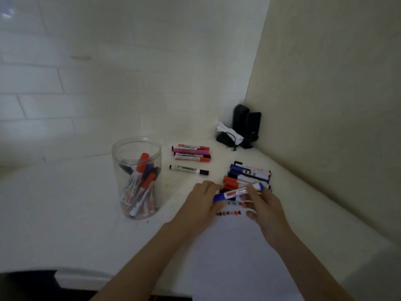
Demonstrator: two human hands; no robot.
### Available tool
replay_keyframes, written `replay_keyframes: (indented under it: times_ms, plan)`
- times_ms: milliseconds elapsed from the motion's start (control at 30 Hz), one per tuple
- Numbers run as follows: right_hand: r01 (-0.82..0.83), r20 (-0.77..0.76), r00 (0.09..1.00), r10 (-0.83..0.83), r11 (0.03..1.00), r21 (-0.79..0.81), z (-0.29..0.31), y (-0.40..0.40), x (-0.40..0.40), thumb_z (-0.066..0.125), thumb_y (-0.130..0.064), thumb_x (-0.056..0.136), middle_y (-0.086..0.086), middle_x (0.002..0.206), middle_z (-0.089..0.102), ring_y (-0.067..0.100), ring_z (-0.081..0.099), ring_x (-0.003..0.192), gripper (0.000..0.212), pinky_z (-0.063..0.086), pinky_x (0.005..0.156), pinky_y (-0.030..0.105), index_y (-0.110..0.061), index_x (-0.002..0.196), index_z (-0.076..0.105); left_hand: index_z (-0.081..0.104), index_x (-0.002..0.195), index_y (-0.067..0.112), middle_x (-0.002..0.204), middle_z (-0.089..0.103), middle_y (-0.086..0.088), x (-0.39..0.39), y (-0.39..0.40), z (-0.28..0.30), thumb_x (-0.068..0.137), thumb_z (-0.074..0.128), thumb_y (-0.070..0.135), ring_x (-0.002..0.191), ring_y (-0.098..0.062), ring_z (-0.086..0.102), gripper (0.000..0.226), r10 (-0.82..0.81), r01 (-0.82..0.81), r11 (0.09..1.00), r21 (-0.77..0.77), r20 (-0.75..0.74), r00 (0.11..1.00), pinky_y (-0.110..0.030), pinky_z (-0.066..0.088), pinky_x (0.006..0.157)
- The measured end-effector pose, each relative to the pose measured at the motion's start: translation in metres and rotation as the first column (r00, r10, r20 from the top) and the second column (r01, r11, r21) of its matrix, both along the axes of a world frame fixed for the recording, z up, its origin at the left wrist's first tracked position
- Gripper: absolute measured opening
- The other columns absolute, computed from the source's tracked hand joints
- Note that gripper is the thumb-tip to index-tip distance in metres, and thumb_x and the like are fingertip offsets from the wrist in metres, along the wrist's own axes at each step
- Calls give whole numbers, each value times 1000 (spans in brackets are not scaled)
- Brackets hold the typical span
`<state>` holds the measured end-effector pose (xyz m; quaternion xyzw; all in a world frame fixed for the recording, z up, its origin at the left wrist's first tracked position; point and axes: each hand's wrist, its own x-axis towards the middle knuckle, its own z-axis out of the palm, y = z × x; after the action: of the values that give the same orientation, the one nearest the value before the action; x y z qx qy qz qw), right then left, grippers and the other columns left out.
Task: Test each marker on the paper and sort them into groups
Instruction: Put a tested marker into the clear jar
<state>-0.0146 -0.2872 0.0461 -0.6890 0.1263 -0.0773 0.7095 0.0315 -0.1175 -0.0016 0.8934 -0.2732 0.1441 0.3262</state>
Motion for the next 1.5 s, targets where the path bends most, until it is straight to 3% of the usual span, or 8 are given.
replay_keyframes:
  times_ms: [300, 500, 700, 833, 967, 1200, 1300, 1500]
  plan:
    - [-108, -31, 994, 108, 994, 3, 1, 19, -25, 65, -40, 89, -2, 62, 56, 7, 46, 55, 36, 36, 55, 23, -4, 93, 68, 52, 120, 14, 109, 56, -3, -30, -12, 14, 103, 37, 21, 93, -15, 51, 23, -94, 94, 995, 22, -22, 995, -26, 43, 79]
    - [-153, 60, 986, 155, 987, -42, -1, 18, -38, 63, -28, 92, 2, 62, 59, 9, 49, 58, 24, 42, 68, 32, -9, 79, 70, 43, 92, 32, 73, 49, 10, -49, 6, 35, 103, 32, 32, 57, -4, 41, 15, -264, 264, 964, -34, -247, 932, -16, 33, 55]
    - [-160, 87, 982, 166, 984, -74, -1, 23, -39, 63, -30, 91, 3, 59, 56, 11, 46, 56, 28, 38, 63, 32, -20, 65, 71, 50, 98, 17, 78, 51, 6, -48, 14, 39, 104, 31, 33, 64, -8, 44, 26, -284, 286, 957, -45, -329, 901, -24, 39, 62]
    - [-286, 27, 958, 285, 954, 88, -2, 17, -42, 64, -36, 85, 8, 70, 60, 16, 54, 66, 25, 44, 62, 28, -13, 85, 72, 58, 96, 23, 67, 50, 7, -46, 24, 27, 98, 47, 37, 60, -9, 45, 18, -300, 118, 915, -386, -453, 839, -22, 40, 59]
    - [-368, -145, 895, 421, 882, 294, -6, 10, -46, 65, -26, 90, 11, 87, 69, 19, 63, 73, 22, 49, 63, 28, -14, 105, 75, 61, 102, 1, 66, 41, 1, -43, 28, 22, 91, 55, 40, 61, -13, 36, 41, -393, -210, 671, -711, -581, 713, -24, 34, 61]
    - [-419, -163, 906, 390, 880, -224, 1, 21, -38, 53, -43, 95, -4, 64, 51, 8, 43, 57, 29, 40, 61, 22, -22, 97, 73, 65, 106, 7, 106, 70, -7, -43, 6, 32, 100, 44, 22, 97, -20, 66, 27, -491, -274, 492, -826, -524, 696, -27, 52, 83]
    - [-232, 19, 949, 314, 738, -634, -7, 25, -37, 47, -47, 93, -3, 66, 57, 6, 44, 52, 20, 36, 53, 17, -41, 86, 64, 69, 89, 6, 93, 68, -13, -42, -4, 33, 99, 48, 24, 88, -23, 63, 29, -495, -405, 371, -835, -547, 675, -34, 49, 86]
    - [36, 206, 937, 282, 509, -860, -20, 20, -30, 46, -43, 96, -5, 89, 72, 10, 63, 75, 31, 50, 68, 24, -29, 111, 69, 68, 98, -4, 97, 71, -16, -35, -21, 28, 96, 54, 23, 87, -22, 66, 31, -455, -589, 273, -761, -641, 618, -30, 53, 79]
